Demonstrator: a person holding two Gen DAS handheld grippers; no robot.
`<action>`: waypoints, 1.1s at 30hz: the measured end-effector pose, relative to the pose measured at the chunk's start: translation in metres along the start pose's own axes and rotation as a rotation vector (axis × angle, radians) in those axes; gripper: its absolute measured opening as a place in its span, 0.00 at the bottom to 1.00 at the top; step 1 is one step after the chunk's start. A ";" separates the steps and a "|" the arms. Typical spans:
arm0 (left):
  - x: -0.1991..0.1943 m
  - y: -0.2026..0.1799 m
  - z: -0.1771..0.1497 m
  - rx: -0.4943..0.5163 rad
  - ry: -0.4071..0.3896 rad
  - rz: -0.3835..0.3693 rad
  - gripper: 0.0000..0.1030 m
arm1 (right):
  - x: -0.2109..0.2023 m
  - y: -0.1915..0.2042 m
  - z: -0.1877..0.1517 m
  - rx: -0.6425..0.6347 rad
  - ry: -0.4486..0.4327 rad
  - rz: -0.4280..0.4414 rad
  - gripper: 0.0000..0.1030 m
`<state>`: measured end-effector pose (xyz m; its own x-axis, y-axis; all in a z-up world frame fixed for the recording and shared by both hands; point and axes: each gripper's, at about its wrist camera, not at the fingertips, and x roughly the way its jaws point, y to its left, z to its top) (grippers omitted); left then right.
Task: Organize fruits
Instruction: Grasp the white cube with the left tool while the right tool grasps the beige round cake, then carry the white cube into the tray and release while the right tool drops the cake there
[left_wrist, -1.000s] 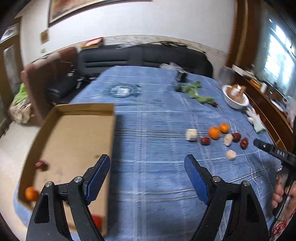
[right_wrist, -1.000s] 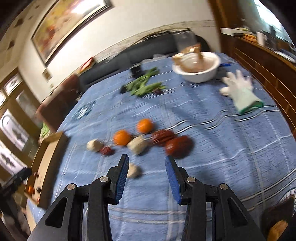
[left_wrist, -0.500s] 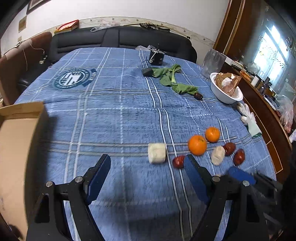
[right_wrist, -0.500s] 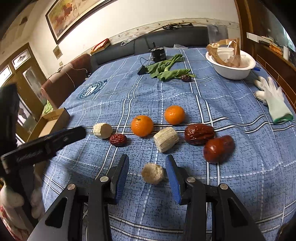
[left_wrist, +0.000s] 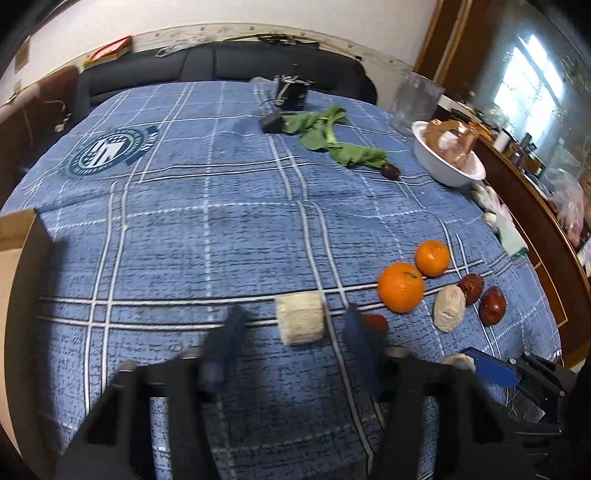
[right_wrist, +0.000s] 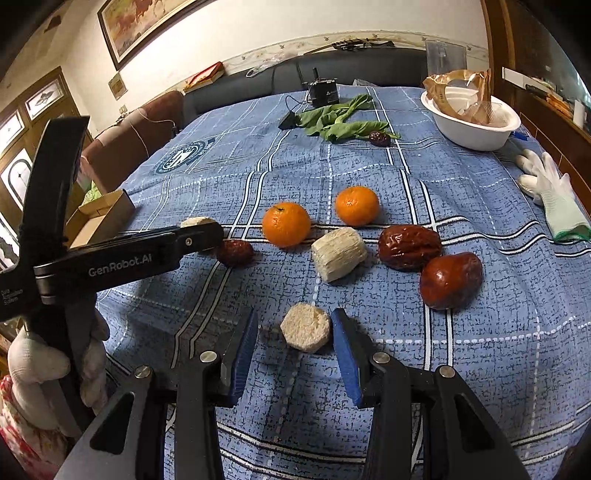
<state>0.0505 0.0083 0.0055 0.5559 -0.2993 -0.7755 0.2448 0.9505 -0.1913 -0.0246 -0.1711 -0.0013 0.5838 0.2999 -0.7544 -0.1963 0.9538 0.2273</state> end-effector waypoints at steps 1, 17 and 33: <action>0.003 -0.001 -0.001 0.010 0.014 -0.002 0.20 | 0.000 0.001 0.000 -0.006 -0.003 -0.009 0.42; -0.011 0.004 -0.004 -0.016 -0.060 0.012 0.21 | -0.006 0.005 -0.003 -0.052 -0.045 -0.093 0.28; -0.118 0.049 -0.042 -0.206 -0.189 -0.005 0.21 | -0.042 0.049 0.001 -0.120 -0.119 -0.040 0.29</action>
<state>-0.0362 0.0932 0.0627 0.6982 -0.2958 -0.6519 0.0917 0.9401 -0.3283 -0.0582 -0.1364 0.0418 0.6806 0.2685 -0.6817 -0.2596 0.9584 0.1184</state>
